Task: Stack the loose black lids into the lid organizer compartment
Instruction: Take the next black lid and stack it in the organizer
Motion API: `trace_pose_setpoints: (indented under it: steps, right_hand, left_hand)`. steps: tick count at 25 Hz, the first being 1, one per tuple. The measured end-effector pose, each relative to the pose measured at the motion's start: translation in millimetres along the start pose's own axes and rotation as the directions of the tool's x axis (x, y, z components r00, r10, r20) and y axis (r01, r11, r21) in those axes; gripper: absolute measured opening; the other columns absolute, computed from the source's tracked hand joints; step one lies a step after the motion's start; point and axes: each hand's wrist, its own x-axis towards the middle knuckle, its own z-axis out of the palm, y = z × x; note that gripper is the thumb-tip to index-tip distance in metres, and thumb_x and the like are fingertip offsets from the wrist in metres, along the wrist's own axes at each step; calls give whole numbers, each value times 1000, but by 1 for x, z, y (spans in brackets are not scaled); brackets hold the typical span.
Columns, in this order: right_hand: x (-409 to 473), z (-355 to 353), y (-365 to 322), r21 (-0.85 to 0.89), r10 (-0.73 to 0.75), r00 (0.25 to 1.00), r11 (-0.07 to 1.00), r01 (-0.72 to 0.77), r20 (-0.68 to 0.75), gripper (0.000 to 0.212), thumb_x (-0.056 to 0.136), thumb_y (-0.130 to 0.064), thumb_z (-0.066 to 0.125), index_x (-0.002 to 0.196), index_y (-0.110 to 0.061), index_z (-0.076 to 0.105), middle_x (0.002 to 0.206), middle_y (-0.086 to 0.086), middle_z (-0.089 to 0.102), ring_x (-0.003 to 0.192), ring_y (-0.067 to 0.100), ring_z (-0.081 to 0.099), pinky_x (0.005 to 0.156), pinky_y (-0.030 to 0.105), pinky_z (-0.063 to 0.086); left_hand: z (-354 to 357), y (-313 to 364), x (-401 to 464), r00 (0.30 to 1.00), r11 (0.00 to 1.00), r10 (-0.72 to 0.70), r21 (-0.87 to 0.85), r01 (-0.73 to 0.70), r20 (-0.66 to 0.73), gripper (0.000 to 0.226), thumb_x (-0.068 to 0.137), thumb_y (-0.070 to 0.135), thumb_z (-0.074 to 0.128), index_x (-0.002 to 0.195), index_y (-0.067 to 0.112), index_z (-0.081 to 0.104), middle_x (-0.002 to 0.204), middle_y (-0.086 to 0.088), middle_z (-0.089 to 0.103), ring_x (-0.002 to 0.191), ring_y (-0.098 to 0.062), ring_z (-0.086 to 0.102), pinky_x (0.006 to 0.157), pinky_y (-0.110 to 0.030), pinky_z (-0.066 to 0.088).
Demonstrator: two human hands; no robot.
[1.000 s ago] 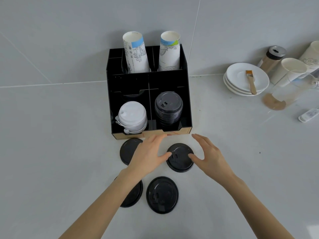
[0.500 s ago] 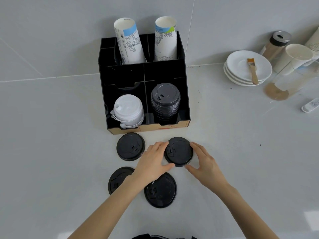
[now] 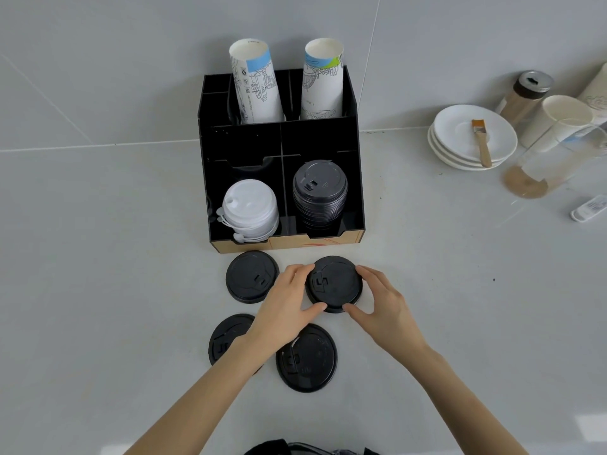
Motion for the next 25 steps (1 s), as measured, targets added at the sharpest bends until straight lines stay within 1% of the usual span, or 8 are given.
trace_pose_setpoints:
  steps: [4,7,9,13,17,21,23,25]
  right_hand:
    - [4,-10,-11,6,-60,998,998,61,-35,59,79,-16,65,130,-14,37,136,2,45,121,14,45,90,1,20]
    - [9,-21,-22,-7,-118,992,993,117,-53,58,79,-15,65,130,-16,38,135,1,45,113,4,41,85,-11,18]
    - [14,-28,-29,-19,-147,986,989,146,-72,58,78,-15,65,130,-16,38,135,1,46,111,1,38,82,-15,16]
    - [28,-40,-44,-48,-195,975,980,191,-104,58,79,-14,65,130,-13,38,135,3,46,111,3,39,80,-16,14]
    - [47,-48,-55,-73,-216,969,975,209,-119,59,80,-13,63,132,-11,35,138,6,43,123,17,43,80,-17,14]
    - [70,-52,-63,-69,-225,969,973,219,-99,61,81,-12,61,134,-10,32,143,6,38,129,19,37,79,-17,11]
    - [82,-54,-65,-74,-233,970,971,228,-70,62,82,-12,60,135,-10,29,145,6,35,131,19,35,83,-14,11]
    - [93,-57,-65,-99,-244,969,966,240,-29,62,82,-13,59,136,-10,27,146,6,32,132,19,33,89,-5,10]
  left_hand:
    - [-12,3,0,994,998,46,-35,-50,-95,61,80,25,63,131,16,32,134,-6,39,120,-18,42,98,-25,34]
    - [-21,8,1,986,993,84,-67,-94,-144,61,79,25,64,131,19,31,131,-5,40,115,-17,43,95,-24,35]
    - [-29,11,4,978,991,108,-63,-121,-178,62,79,25,64,131,18,32,131,-5,40,113,-14,42,93,-22,34]
    - [-49,19,15,958,986,158,-22,-168,-239,61,79,26,64,131,15,33,129,-7,41,115,-16,43,92,-16,29]
    - [-66,26,30,951,986,160,-8,-168,-266,61,79,26,64,131,13,32,130,-8,40,116,-20,44,93,-22,33]
    - [-75,29,48,947,991,122,-14,-133,-297,62,78,25,65,129,10,33,131,-11,39,119,-23,41,96,-24,32]
    - [-75,30,57,943,993,108,-14,-118,-316,60,77,23,66,126,7,35,131,-12,39,120,-25,39,95,-23,29]
    - [-75,31,64,938,995,88,-8,-96,-335,58,77,23,66,124,6,36,132,-13,40,121,-26,37,94,-23,29]
